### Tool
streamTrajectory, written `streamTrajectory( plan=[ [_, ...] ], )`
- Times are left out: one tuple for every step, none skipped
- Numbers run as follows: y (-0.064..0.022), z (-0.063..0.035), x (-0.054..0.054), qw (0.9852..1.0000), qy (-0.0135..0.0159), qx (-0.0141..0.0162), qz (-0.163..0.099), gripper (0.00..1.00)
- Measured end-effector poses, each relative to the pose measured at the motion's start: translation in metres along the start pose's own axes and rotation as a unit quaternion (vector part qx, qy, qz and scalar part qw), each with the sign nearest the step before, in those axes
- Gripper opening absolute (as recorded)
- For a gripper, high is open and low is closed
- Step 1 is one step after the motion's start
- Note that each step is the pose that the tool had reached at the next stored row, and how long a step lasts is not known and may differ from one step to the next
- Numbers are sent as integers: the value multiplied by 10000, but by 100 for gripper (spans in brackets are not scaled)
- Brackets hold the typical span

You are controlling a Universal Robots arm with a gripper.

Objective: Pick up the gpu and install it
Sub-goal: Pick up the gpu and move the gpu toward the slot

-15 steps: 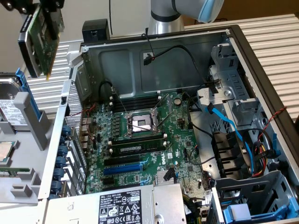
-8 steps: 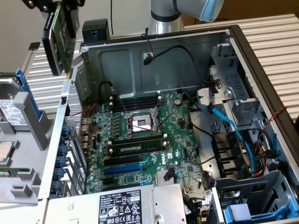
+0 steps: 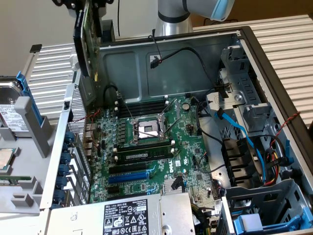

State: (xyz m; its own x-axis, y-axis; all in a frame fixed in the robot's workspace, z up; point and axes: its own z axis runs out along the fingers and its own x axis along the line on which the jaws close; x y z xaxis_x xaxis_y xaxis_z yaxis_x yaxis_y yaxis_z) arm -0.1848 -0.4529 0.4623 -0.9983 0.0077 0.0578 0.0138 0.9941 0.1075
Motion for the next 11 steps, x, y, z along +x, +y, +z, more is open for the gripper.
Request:
streamTrajectory(
  plan=[
    [0,-3,-45,10000,0,-4,0,29],
    [-1,-5,-90,10000,0,-9,0,29],
    [-1,-8,-135,10000,0,-13,-1,29],
    [-1,-11,-179,10000,1,-18,-1,29],
    [-1,-13,-224,10000,0,-24,-1,29],
    [-1,-16,-272,10000,0,-29,-1,29],
    [-1,-18,-319,10000,0,-36,-2,29],
    [0,-21,-363,10000,1,-41,-2,29],
    [0,-24,-408,10000,1,-47,-2,29],
    [0,-26,-454,10000,1,-53,-3,29],
    [0,-29,-500,10000,1,-61,-4,29]
  ],
)
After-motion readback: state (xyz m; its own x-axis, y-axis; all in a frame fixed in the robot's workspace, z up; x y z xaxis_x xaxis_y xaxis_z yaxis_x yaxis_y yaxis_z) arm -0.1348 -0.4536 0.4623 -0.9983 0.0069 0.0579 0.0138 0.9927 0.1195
